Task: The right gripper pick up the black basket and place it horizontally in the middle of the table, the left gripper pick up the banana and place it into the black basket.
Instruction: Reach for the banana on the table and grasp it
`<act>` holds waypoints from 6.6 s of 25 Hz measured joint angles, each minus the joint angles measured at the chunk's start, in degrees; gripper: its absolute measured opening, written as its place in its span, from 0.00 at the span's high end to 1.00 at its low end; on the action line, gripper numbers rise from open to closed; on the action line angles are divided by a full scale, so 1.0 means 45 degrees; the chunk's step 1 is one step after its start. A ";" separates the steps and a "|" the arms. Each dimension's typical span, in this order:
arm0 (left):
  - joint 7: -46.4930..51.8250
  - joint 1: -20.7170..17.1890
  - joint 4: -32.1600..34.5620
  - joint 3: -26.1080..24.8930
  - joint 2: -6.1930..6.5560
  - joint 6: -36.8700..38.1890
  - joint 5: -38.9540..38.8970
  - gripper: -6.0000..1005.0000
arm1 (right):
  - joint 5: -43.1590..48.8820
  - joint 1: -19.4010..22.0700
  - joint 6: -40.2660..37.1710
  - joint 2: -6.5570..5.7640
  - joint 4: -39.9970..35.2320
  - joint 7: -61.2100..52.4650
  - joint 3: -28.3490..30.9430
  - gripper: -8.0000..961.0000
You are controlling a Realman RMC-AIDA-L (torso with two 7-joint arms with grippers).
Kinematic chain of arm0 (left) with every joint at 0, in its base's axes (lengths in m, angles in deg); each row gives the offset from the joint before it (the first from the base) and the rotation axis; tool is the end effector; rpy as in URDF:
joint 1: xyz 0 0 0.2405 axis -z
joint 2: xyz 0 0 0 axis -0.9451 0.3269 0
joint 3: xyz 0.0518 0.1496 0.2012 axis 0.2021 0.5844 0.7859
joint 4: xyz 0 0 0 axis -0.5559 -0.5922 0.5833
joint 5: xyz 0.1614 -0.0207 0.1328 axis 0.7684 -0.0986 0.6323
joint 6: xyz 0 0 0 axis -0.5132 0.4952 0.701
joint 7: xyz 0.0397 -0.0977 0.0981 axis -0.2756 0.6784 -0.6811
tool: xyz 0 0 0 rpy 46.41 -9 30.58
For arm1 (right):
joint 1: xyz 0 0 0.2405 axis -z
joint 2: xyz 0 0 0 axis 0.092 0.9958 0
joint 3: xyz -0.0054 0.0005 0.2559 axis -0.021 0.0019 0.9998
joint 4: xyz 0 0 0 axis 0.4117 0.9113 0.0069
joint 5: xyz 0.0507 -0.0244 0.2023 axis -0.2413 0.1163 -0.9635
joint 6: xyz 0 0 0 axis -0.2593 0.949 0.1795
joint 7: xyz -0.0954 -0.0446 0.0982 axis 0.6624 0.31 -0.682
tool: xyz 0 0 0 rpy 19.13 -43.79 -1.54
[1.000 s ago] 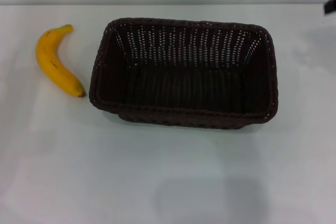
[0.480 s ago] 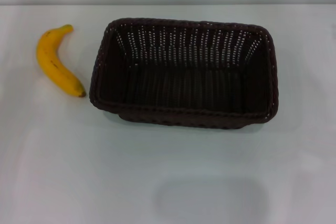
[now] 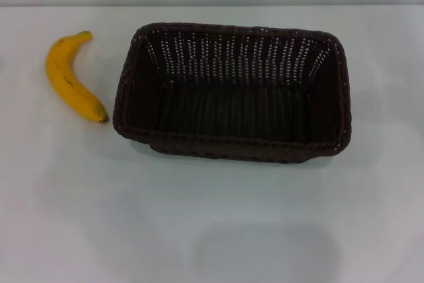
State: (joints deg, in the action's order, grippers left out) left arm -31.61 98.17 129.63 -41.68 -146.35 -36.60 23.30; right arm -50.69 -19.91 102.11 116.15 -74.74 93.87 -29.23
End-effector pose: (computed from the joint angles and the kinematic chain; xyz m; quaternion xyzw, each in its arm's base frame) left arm -0.3007 0.3593 0.2334 -0.6686 -0.5787 -0.1783 0.4316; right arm 0.3427 0.3645 0.1565 -0.7454 0.2685 0.1822 0.5823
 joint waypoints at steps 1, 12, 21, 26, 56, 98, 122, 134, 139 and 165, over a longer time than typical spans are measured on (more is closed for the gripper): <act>0.0373 0.0469 -0.0128 -0.0006 0.0150 -0.0491 0.0768 0.12 | -0.0308 -0.0020 -0.0021 0.0002 0.0218 0.0460 0.0012 0.63; 0.1663 0.4442 -0.3682 0.0046 0.0781 -0.2725 0.5129 0.12 | -0.4494 0.0222 0.0762 0.0004 0.2417 0.6063 0.0410 0.63; 0.3737 0.5090 -0.5884 0.1190 0.0909 -0.2497 0.5840 0.12 | -0.7339 -0.0087 0.2511 0.0004 0.5222 1.1211 0.2074 0.63; 0.4910 0.5245 -0.6490 0.2062 0.0844 -0.1919 0.6086 0.12 | -0.7643 -0.0336 0.2740 0.0004 0.6021 1.2480 0.3172 0.63; 0.5202 0.4738 -1.0359 0.1988 0.0163 0.3519 0.3782 0.12 | -0.7575 -0.0690 0.1975 -0.0009 0.6719 1.4881 0.3616 0.63; 0.4941 0.5406 -1.1376 0.2070 0.0257 0.3878 0.3746 0.58 | -0.7563 -0.1158 0.1197 0.0021 0.6988 1.5019 0.3481 0.63; 0.6518 0.6405 -1.0828 0.2113 0.0736 0.1132 0.5300 0.40 | -0.7564 -0.1382 0.1163 0.0023 0.6902 1.5794 0.3519 0.63; 0.6816 0.6569 -1.1658 0.2107 0.0414 0.2609 0.5682 0.13 | -0.7564 -0.1262 0.1277 0.0043 0.6872 1.5873 0.3489 0.63; 0.6774 0.6601 -1.2022 0.2071 0.0253 0.3283 0.5674 0.15 | -0.7564 -0.1229 0.1281 0.0044 0.6942 1.5992 0.3518 0.63; 0.6738 0.6487 -1.2519 0.2103 0.0016 0.2938 0.5617 0.31 | -0.7564 -0.1040 0.1279 0.0043 0.6967 1.6014 0.3525 0.63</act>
State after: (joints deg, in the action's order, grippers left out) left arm -1.29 127.36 73.29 -32.21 -146.28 -23.38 48.58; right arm -84.73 -24.59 107.86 116.34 -43.39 165.93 -13.37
